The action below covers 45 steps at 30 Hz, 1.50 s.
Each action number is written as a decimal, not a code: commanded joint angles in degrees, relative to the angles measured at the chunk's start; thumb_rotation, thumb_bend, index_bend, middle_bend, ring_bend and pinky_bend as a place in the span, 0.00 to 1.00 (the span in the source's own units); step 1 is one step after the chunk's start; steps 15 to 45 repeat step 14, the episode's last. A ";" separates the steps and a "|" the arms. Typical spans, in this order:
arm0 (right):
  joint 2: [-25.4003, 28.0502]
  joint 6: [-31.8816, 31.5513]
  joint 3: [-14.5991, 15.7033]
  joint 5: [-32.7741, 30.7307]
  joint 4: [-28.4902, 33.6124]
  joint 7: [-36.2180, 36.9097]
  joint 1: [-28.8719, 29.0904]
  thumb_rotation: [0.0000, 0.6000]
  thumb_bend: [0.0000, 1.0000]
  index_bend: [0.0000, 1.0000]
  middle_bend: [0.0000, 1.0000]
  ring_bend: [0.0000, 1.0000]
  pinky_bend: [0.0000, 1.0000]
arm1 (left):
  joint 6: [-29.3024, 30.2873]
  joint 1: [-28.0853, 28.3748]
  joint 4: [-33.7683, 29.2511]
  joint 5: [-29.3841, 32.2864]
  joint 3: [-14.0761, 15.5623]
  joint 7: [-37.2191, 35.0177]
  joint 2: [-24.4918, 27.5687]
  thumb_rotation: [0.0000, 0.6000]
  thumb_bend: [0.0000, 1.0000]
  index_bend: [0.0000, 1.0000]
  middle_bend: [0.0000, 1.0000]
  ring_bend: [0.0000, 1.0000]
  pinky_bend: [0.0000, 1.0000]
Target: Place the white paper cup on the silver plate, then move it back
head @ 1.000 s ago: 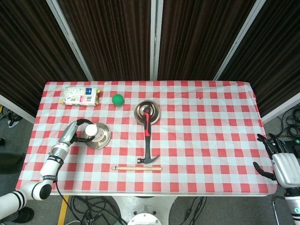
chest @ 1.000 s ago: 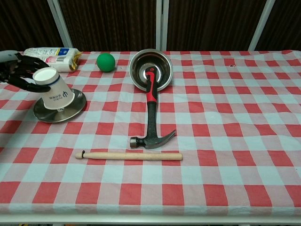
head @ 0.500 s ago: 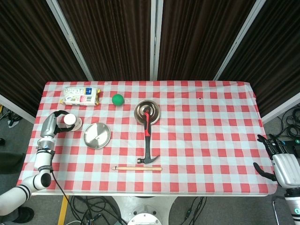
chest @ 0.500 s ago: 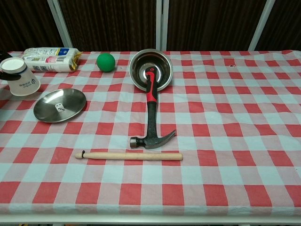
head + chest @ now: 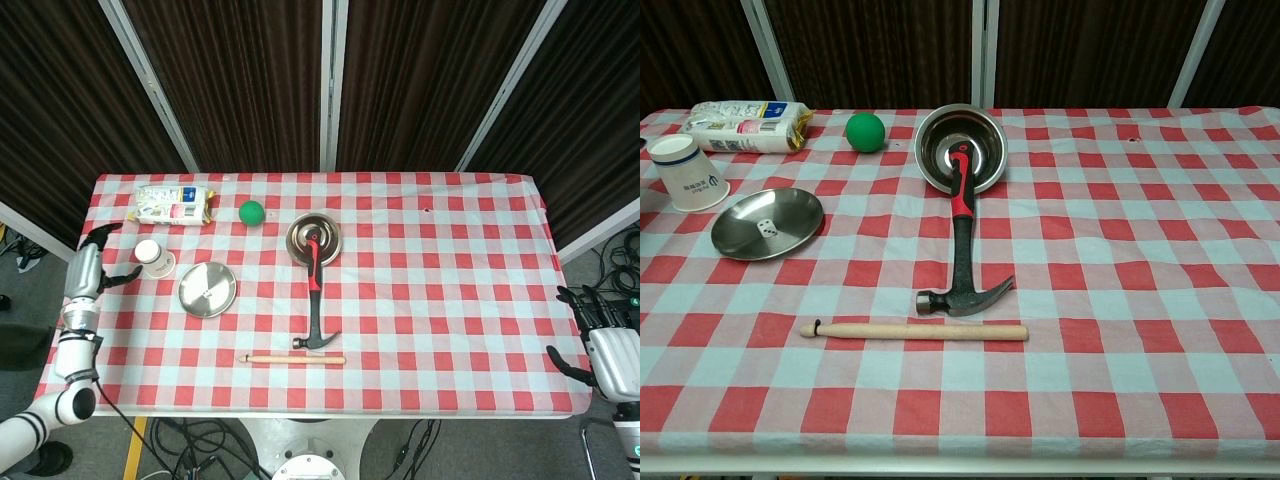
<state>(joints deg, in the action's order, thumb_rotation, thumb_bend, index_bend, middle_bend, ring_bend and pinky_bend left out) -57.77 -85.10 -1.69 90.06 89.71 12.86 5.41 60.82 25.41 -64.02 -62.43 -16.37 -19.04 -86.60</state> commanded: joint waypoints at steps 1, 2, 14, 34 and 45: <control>-0.37 -0.53 -0.13 -0.39 -0.59 0.19 -0.42 1.00 0.21 0.05 0.20 0.00 0.13 | 10.01 -6.46 -7.26 -4.63 3.58 6.98 6.60 1.00 0.21 0.18 0.13 0.06 0.09; -0.62 -0.78 -0.15 -0.49 -0.93 0.22 -0.61 1.00 0.21 0.05 0.20 0.00 0.13 | 12.71 -8.10 -8.45 -5.70 4.72 9.32 7.86 1.00 0.21 0.19 0.14 0.06 0.09; -2.03 -1.65 0.57 1.33 -2.31 1.12 -1.04 1.00 0.21 0.05 0.20 0.00 0.13 | 28.35 -20.61 -22.88 -12.93 13.68 22.82 16.72 1.00 0.21 0.23 0.14 0.06 0.07; -2.03 -1.65 0.57 1.33 -2.31 1.12 -1.04 1.00 0.21 0.05 0.20 0.00 0.13 | 28.35 -20.61 -22.88 -12.93 13.68 22.82 16.72 1.00 0.21 0.23 0.14 0.06 0.07; -2.03 -1.65 0.57 1.33 -2.31 1.12 -1.04 1.00 0.21 0.05 0.20 0.00 0.13 | 28.35 -20.61 -22.88 -12.93 13.68 22.82 16.72 1.00 0.21 0.23 0.14 0.06 0.07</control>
